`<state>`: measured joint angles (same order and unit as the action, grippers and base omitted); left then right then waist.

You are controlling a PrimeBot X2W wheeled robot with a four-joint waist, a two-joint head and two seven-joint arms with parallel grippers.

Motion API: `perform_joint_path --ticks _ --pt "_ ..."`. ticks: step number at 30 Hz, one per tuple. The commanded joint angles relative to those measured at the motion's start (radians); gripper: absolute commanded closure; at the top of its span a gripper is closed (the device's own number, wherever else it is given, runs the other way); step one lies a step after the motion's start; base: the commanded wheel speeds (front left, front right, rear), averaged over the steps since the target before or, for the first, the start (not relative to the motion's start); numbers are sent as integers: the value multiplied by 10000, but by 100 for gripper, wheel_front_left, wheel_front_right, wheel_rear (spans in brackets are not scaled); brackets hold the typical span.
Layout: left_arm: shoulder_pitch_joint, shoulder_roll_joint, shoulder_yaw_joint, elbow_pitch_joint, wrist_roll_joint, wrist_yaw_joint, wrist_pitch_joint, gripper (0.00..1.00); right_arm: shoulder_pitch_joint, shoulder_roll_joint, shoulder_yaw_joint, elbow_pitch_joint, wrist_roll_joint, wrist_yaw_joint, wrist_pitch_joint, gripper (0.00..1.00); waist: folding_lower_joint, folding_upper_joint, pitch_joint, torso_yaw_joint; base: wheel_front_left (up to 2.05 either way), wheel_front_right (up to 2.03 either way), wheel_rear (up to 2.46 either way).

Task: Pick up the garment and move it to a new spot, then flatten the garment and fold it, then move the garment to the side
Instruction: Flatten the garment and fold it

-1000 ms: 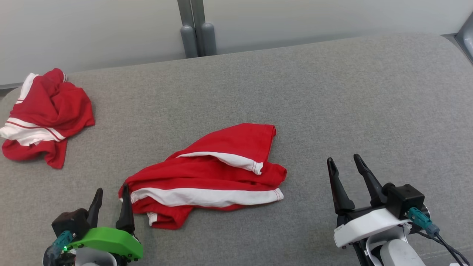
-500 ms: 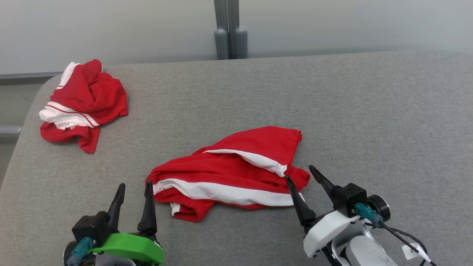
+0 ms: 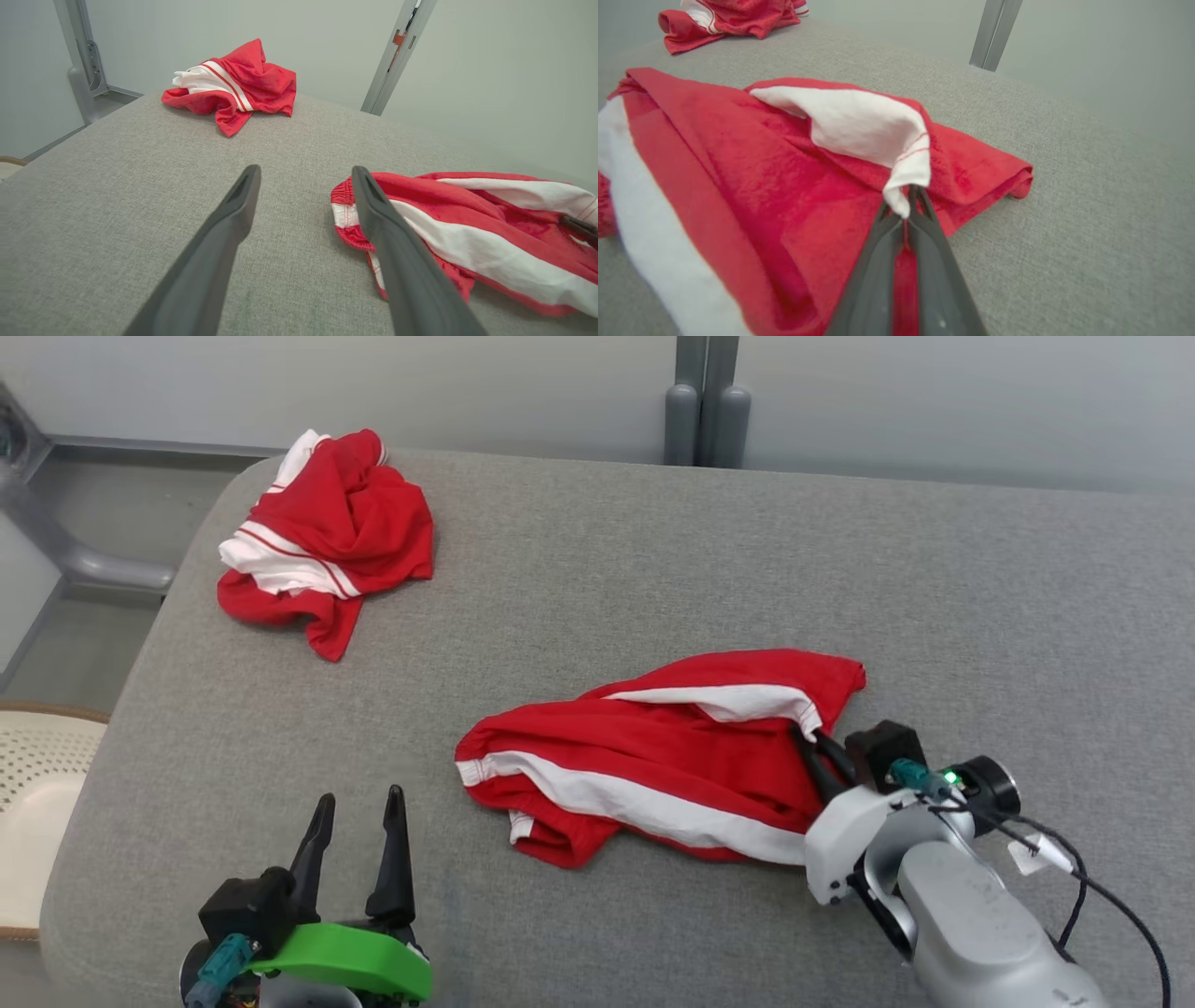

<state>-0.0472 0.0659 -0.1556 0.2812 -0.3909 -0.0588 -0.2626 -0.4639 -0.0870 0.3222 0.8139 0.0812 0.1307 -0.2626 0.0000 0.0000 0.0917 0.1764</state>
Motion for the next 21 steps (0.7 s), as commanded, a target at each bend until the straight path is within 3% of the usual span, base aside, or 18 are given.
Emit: perform_joint_path --ticks 1,11,17,18,19,20,21 --pt "-21 -48 24 -51 23 -61 -34 0 -355 -90 -88 165 163 1 -11 100 0 0 232 432 0 0 0" --pt "-330 -146 -354 -200 -138 -167 -32 0 -2967 -600 -559 1678 704 1 1237 100 0 0 789 1327 0 0 0" --pt "-636 -153 -1090 -425 -511 -40 -33 0 -4490 -941 -841 2972 829 1 1888 100 0 0 1248 1919 0 0 0" --pt "-692 -152 -1229 -466 -568 -14 -33 0 -4751 -1003 -967 3180 834 1 1874 75 0 0 1329 2019 0 0 0" --pt "-733 -151 -1333 -499 -609 7 -33 0 -4938 -1088 -1109 3335 829 -1 1796 33 0 0 1397 2101 0 0 0" --pt "-783 -152 -1446 -541 -671 58 -34 0 -5122 -1140 -1232 3537 752 -1 1716 0 0 0 1464 2179 0 0 0" --pt "-818 -152 -1539 -571 -711 88 -33 0 -5251 -1147 -1296 3692 682 1 1654 0 0 0 1517 2232 0 0 0"
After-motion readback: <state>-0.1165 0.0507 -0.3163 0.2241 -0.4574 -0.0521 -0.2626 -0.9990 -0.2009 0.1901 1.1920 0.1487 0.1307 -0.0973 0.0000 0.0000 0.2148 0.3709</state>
